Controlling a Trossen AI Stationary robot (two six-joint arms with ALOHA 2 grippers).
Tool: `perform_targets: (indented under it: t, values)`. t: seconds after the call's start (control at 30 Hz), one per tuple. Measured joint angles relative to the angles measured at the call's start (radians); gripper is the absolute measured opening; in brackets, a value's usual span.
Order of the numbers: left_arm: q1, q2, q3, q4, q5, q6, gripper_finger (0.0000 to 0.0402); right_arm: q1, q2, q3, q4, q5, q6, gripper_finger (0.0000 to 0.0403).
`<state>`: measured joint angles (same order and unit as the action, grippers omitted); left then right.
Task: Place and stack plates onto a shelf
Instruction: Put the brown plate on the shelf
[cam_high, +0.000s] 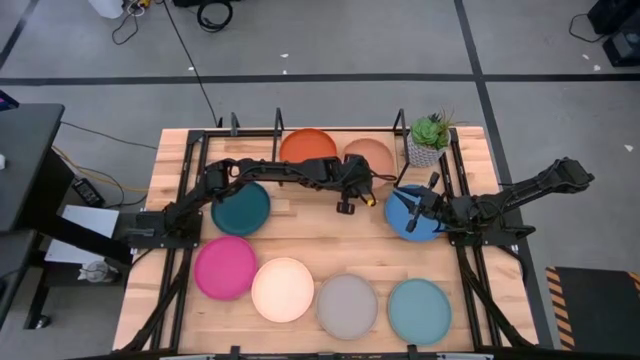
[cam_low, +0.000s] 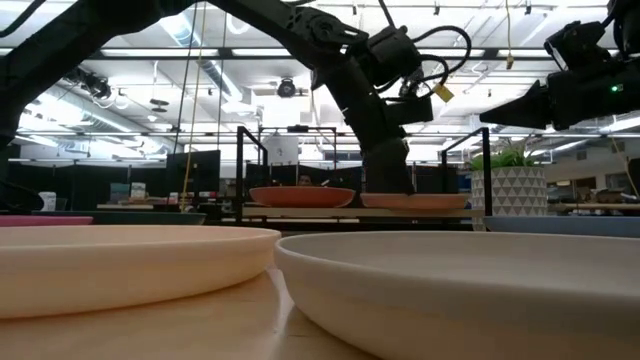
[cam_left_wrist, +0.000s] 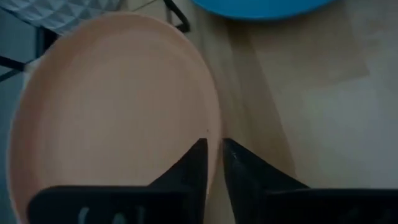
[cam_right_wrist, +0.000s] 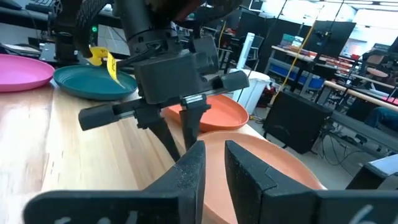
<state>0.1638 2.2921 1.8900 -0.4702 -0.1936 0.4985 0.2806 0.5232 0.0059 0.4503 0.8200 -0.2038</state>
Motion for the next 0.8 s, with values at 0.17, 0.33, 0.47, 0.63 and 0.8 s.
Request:
perform_targets:
  t: [0.17, 0.33, 0.47, 0.63, 0.8]
  values:
    - [-0.004, 0.000, 0.000, 0.033, -0.058, -0.013, 0.0091, 0.000, 0.000, 0.000, 0.000, -0.001, 0.002, 0.0067]
    - [-0.018, -0.002, 0.026, 0.034, -0.030, -0.008, 0.0095, 0.000, 0.000, 0.000, -0.002, -0.001, 0.002, 0.0067]
    - [-0.028, -0.003, 0.028, 0.032, 0.033, 0.011, 0.0094, 0.000, 0.000, 0.000, -0.003, -0.001, 0.002, 0.0067]
    - [-0.031, -0.001, 0.028, 0.032, 0.076, 0.003, 0.0094, 0.000, 0.000, 0.000, -0.003, -0.001, 0.001, 0.0067]
    - [-0.028, -0.001, 0.028, 0.033, 0.052, -0.005, 0.0094, 0.000, 0.000, 0.000, -0.003, -0.002, 0.010, 0.0067]
